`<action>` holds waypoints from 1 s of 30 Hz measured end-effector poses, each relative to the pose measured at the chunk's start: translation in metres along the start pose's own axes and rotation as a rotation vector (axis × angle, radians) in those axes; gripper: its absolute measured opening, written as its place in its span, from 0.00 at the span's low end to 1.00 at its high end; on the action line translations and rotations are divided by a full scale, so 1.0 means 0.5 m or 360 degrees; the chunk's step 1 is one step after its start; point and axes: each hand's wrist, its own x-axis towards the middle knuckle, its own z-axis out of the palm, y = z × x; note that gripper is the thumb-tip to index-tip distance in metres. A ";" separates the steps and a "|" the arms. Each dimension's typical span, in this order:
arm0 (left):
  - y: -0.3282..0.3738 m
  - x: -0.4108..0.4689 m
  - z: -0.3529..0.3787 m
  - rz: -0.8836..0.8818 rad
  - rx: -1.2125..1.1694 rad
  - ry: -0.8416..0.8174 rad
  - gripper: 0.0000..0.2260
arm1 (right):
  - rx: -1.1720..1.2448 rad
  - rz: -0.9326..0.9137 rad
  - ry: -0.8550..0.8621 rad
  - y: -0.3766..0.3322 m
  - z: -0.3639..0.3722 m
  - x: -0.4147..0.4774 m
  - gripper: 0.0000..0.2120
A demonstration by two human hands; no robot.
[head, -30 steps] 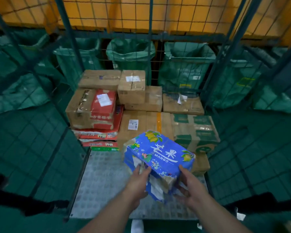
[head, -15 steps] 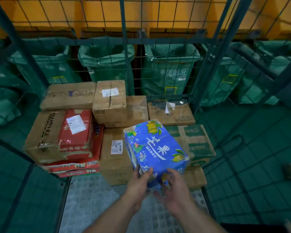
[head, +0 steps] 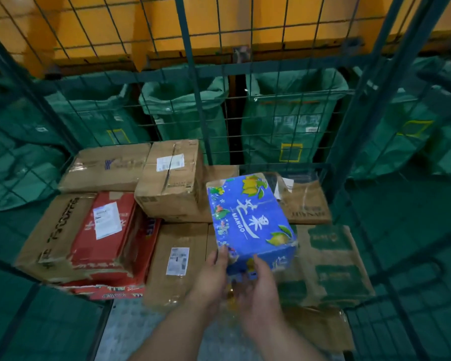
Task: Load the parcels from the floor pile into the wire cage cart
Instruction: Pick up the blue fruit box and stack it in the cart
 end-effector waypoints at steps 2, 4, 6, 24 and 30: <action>0.020 0.041 0.005 -0.0058 -0.0156 -0.0047 0.15 | -0.0310 -0.0175 -0.0016 0.008 0.018 0.052 0.26; 0.036 0.089 0.006 -0.0031 -0.0275 -0.0101 0.16 | -0.0693 -0.0397 0.0122 0.010 0.027 0.106 0.25; 0.043 0.144 -0.003 -0.0007 -0.0382 -0.0122 0.18 | -0.1063 -0.0552 0.0195 -0.004 0.058 0.126 0.28; 0.114 0.342 -0.155 -0.0176 -0.0122 0.0019 0.32 | -0.2842 -0.0586 -0.0443 0.053 0.190 0.400 0.24; 0.153 0.368 -0.119 -0.0249 -0.0121 0.0267 0.25 | -0.1787 -0.0852 0.0512 -0.003 0.111 0.398 0.22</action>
